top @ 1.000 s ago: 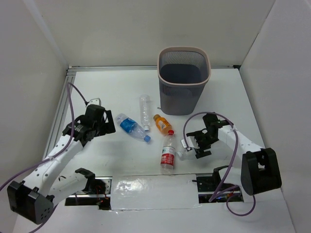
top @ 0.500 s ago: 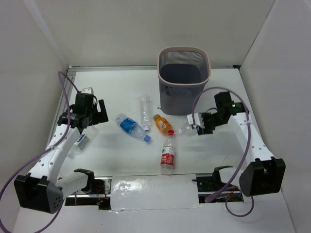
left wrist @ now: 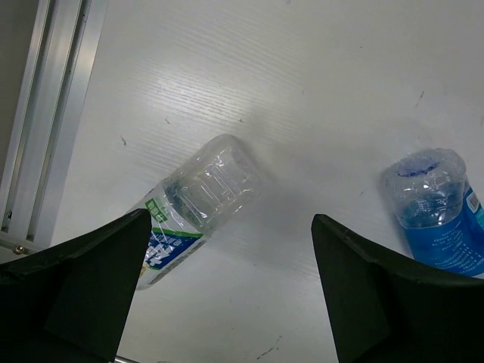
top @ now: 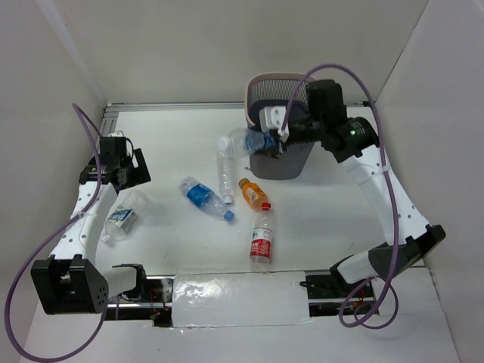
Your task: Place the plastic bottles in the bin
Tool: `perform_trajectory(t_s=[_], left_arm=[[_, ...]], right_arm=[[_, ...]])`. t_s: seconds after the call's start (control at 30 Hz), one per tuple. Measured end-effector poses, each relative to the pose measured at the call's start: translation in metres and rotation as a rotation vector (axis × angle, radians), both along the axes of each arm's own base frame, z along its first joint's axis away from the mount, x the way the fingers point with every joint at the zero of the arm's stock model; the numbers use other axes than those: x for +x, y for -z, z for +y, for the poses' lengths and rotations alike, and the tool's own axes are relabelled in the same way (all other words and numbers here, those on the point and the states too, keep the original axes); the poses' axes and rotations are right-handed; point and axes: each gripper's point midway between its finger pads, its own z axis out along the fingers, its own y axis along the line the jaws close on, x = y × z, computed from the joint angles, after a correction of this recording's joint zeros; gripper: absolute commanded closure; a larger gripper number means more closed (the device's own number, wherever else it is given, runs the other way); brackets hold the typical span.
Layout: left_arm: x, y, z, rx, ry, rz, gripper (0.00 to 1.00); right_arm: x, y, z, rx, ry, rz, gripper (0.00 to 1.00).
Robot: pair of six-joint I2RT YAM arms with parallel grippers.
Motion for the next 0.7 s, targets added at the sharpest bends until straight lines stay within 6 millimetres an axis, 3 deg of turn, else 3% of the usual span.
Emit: perform_trajectory(t_s=[0.1,0.2,0.3,0.37,0.47,0.57,0.6,0.7], left_arm=[[-0.001,-0.004,0.000,-0.014,-0.001,-0.016,0.00],[-0.003,-0.003,-0.006,-0.052,0.025,-0.025,0.00],[-0.004,0.001,-0.029,-0.130,0.104,-0.026,0.00],[-0.003,0.002,-0.047,-0.170,0.160,-0.027,0.00],[-0.003,0.002,-0.091,-0.270,0.265,-0.038,0.00],[-0.007,0.001,-0.136,-0.377,0.323,-0.039,0.00],[-0.008,0.002,-0.148,-0.409,0.325,-0.038,0.00],[-0.009,0.007,-0.180,-0.501,0.283,-0.022,0.00]], right_arm=[[0.022,-0.053,0.012,0.134,0.063,-0.033,0.67],[0.042,-0.093,0.009,0.248,0.161,-0.073,0.66],[0.064,-0.119,0.000,0.325,0.267,-0.095,0.62],[0.092,-0.129,-0.018,0.359,0.358,-0.111,0.55],[0.135,-0.117,-0.049,0.371,0.494,-0.075,0.28],[0.175,-0.080,-0.075,0.346,0.610,0.020,0.04],[0.186,-0.067,-0.081,0.336,0.637,0.056,0.00],[0.209,-0.038,-0.096,0.320,0.694,0.144,0.00]])
